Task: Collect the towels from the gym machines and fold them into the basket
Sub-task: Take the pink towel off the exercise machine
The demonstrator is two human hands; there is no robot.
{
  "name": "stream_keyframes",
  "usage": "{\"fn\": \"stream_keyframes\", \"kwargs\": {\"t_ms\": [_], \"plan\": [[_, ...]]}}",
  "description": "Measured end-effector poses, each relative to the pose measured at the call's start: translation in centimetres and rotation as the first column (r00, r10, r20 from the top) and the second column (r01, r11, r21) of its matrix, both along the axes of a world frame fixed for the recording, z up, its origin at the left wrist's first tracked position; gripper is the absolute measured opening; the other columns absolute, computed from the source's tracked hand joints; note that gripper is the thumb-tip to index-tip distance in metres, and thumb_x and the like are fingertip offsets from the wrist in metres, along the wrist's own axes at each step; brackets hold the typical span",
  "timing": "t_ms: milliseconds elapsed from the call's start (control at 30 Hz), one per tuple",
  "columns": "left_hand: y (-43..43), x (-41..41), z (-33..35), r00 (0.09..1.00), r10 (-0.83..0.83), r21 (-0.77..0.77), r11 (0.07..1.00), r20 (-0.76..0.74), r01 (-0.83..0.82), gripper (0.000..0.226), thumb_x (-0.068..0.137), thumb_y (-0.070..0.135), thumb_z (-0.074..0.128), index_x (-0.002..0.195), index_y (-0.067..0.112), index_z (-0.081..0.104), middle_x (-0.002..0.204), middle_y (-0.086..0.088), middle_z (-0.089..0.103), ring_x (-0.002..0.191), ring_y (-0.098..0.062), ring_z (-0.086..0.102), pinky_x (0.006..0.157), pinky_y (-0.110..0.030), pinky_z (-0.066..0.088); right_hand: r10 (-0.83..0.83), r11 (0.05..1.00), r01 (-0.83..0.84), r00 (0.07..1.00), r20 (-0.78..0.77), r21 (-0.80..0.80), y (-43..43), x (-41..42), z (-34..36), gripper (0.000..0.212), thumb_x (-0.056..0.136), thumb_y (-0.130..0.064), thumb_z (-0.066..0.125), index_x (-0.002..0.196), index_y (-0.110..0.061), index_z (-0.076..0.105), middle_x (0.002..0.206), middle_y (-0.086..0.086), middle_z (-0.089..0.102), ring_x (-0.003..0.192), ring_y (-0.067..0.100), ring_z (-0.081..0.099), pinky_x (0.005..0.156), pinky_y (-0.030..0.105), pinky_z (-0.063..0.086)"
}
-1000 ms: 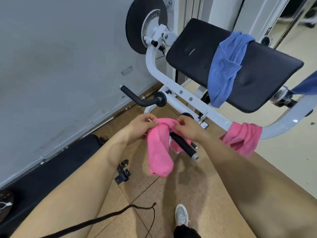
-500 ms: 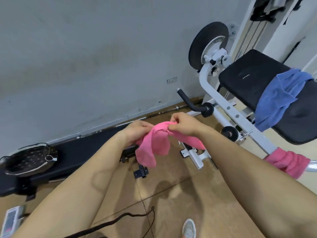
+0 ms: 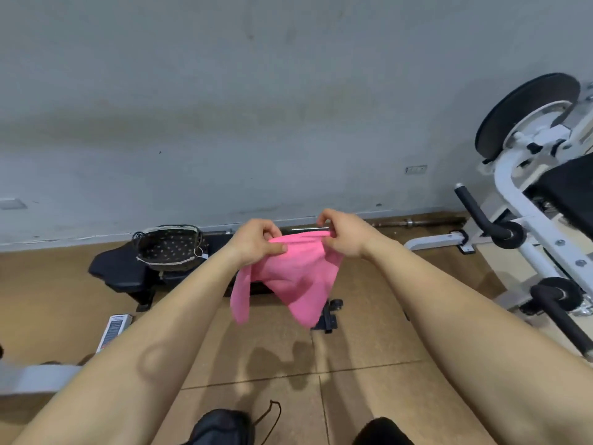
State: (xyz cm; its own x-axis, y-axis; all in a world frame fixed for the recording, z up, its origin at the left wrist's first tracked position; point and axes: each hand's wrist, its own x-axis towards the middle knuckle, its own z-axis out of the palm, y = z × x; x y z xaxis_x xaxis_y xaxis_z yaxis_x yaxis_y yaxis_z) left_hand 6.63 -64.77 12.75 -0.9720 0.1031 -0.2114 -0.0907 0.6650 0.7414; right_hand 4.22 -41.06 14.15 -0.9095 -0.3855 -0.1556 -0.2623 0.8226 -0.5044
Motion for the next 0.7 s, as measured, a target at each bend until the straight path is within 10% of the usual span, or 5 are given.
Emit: {"fn": "stream_keyframes", "kwargs": {"t_ms": [700], "plan": [[-21.1,-17.9,-7.9,0.977,0.121,-0.377,0.925,0.173,-0.048,0.027,0.094,0.025,0.065,0.069,0.029,0.057,0.069,0.01,0.059,0.074,-0.017,0.056,0.062,-0.028,0.037,0.127,0.99,-0.111,0.967,0.222,-0.084,-13.4,-26.8,-4.4,0.018,0.085,-0.035,0.074,0.083,-0.018,0.074,0.066,-0.009,0.057,0.063,0.01,0.057,0.056,0.024,0.041]]}}
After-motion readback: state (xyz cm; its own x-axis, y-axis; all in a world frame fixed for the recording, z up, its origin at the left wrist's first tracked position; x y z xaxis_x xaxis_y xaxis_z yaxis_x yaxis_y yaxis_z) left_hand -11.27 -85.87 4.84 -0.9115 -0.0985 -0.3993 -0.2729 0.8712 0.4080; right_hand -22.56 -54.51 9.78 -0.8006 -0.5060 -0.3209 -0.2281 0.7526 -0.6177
